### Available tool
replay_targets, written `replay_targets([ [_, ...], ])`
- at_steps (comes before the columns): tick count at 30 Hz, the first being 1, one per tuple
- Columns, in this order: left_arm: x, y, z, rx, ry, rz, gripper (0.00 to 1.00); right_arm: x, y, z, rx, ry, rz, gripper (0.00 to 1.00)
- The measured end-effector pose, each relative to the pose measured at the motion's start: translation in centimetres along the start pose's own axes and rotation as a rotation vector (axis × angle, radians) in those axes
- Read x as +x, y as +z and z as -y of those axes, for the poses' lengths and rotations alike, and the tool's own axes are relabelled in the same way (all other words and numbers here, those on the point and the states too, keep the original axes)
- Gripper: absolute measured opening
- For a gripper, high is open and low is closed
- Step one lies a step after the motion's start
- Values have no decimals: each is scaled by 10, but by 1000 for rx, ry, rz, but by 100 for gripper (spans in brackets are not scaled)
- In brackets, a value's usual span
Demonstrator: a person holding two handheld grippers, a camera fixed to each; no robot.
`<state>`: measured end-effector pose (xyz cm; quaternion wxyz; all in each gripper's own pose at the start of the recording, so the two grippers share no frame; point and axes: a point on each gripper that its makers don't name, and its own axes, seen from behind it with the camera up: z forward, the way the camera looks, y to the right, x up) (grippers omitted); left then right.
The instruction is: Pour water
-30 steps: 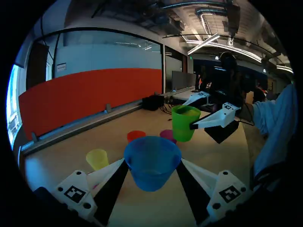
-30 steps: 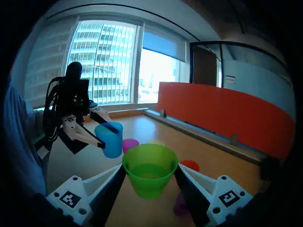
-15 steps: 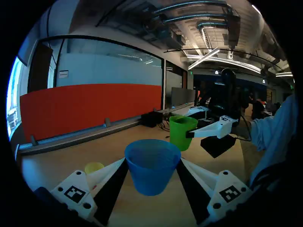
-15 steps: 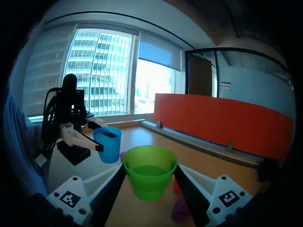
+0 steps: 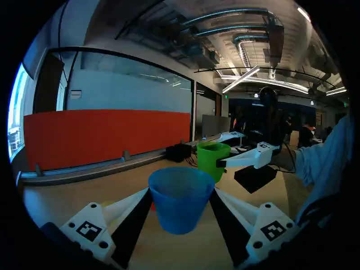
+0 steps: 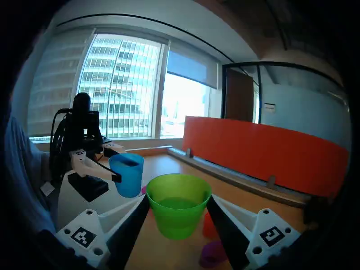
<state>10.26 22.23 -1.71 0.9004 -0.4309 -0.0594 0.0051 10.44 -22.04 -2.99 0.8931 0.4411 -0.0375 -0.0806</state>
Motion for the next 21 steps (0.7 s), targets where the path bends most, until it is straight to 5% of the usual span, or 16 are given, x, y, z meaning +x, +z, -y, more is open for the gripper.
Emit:
replay_targets([
  [21, -6, 5, -12, -3, 23, 9, 86, 51, 11, -10, -15, -221, -21, 90],
])
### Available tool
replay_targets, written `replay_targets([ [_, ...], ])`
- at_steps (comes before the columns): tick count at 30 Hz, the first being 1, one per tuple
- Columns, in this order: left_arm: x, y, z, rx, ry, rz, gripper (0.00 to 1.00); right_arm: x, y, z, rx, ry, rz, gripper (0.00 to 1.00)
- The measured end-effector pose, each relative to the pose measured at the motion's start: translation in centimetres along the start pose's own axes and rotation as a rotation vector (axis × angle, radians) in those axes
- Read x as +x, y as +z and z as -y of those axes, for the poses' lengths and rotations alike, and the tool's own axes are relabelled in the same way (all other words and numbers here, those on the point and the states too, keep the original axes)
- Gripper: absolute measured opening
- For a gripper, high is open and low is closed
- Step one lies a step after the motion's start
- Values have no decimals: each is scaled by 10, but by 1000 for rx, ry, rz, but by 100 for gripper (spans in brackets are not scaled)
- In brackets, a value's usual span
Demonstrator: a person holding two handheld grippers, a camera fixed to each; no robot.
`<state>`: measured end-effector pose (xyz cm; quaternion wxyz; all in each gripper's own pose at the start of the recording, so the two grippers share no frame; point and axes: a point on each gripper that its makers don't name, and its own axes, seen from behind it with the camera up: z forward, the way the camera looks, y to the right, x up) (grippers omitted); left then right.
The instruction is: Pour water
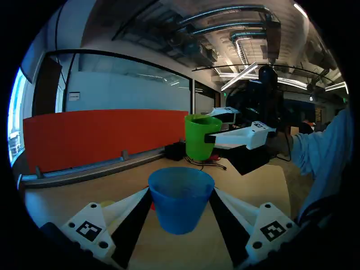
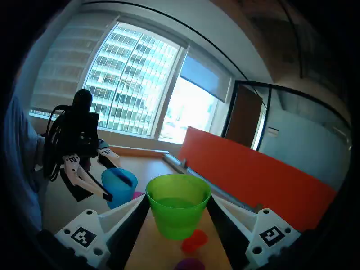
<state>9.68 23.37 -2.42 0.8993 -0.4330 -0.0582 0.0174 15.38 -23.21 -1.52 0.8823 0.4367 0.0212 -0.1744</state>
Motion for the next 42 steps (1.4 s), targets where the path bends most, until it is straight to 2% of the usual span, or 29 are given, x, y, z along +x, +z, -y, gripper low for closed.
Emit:
replay_targets([
  [15, -1, 4, -8, -14, -5, -3, 86, 35, 9, -8, -3, -198, -7, 90],
  [33, 2, 9, -19, -34, 3, -2, 86, 59, 22, -24, -46, -464, 8, 90],
  [42, 5, 10, -22, -40, 3, -5, 86, 74, 27, -30, -63, -557, 5, 90],
])
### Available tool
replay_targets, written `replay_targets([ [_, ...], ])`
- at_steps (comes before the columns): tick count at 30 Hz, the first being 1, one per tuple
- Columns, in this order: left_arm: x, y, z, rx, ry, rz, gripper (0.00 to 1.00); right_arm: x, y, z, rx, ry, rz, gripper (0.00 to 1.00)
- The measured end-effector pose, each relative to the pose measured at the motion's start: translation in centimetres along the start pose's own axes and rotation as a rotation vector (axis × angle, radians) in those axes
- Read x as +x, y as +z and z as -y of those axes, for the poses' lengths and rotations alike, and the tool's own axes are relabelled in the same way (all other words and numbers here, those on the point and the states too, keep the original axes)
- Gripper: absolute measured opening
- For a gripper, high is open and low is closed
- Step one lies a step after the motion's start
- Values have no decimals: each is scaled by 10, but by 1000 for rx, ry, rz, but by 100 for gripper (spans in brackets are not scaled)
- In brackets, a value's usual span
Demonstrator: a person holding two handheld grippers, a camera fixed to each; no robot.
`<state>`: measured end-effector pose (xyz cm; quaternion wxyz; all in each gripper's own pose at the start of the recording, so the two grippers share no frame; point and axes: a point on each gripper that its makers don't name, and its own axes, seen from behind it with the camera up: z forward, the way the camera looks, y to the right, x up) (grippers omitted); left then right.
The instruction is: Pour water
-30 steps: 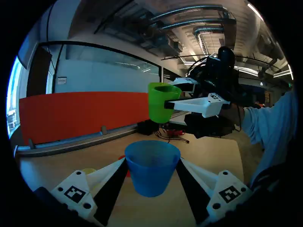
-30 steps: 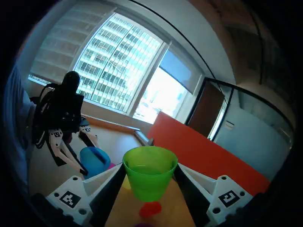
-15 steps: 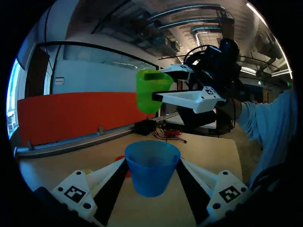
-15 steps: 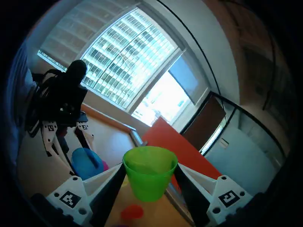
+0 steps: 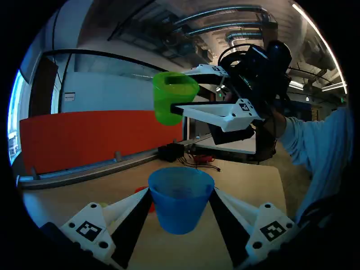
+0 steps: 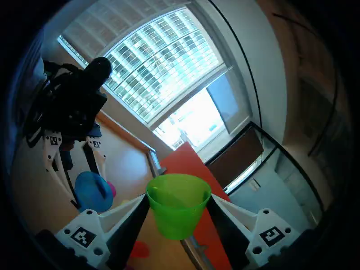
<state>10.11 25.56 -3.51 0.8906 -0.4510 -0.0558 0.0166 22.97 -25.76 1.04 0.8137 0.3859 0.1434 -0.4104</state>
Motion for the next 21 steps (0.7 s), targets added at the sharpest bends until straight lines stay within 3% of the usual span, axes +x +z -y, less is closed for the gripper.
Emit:
replay_targets([
  [21, 1, 4, -1, -10, -11, -7, 86, 9, 6, -16, -28, -155, -4, 90],
])
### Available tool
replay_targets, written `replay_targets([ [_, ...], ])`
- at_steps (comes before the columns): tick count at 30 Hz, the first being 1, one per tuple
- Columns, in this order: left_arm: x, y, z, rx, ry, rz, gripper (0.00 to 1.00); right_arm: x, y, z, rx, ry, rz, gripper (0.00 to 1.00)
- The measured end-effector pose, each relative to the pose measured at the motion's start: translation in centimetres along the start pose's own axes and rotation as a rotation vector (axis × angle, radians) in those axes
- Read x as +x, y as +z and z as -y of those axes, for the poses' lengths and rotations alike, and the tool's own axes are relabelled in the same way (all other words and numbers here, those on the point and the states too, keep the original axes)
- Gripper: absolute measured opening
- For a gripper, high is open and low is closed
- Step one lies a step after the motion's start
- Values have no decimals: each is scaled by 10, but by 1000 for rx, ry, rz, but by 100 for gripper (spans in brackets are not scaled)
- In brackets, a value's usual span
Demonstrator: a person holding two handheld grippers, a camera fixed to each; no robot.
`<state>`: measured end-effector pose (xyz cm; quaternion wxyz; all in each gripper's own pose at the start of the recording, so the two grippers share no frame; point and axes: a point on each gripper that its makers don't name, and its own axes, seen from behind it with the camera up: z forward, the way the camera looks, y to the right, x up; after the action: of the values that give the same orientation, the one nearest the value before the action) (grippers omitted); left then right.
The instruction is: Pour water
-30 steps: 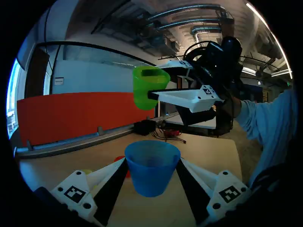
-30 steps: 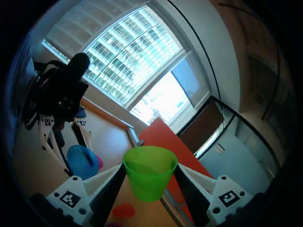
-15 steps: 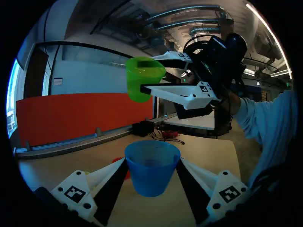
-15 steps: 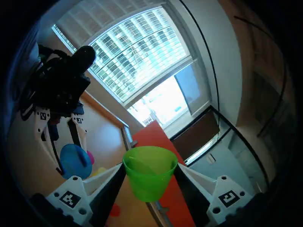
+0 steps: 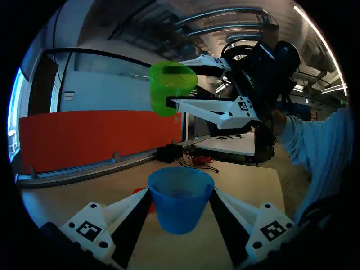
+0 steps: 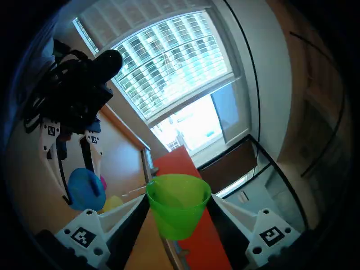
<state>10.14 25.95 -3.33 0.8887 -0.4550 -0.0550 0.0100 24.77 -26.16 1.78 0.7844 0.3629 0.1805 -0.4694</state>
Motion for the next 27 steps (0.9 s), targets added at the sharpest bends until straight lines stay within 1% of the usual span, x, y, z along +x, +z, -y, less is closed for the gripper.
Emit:
replay_targets([
  [6, 1, 0, -2, -3, 2, -1, 86, 1, 1, -4, -8, -30, 1, 90],
  [27, 1, 1, -2, -6, 4, -3, 86, 2, 1, -14, -28, -106, -6, 90],
])
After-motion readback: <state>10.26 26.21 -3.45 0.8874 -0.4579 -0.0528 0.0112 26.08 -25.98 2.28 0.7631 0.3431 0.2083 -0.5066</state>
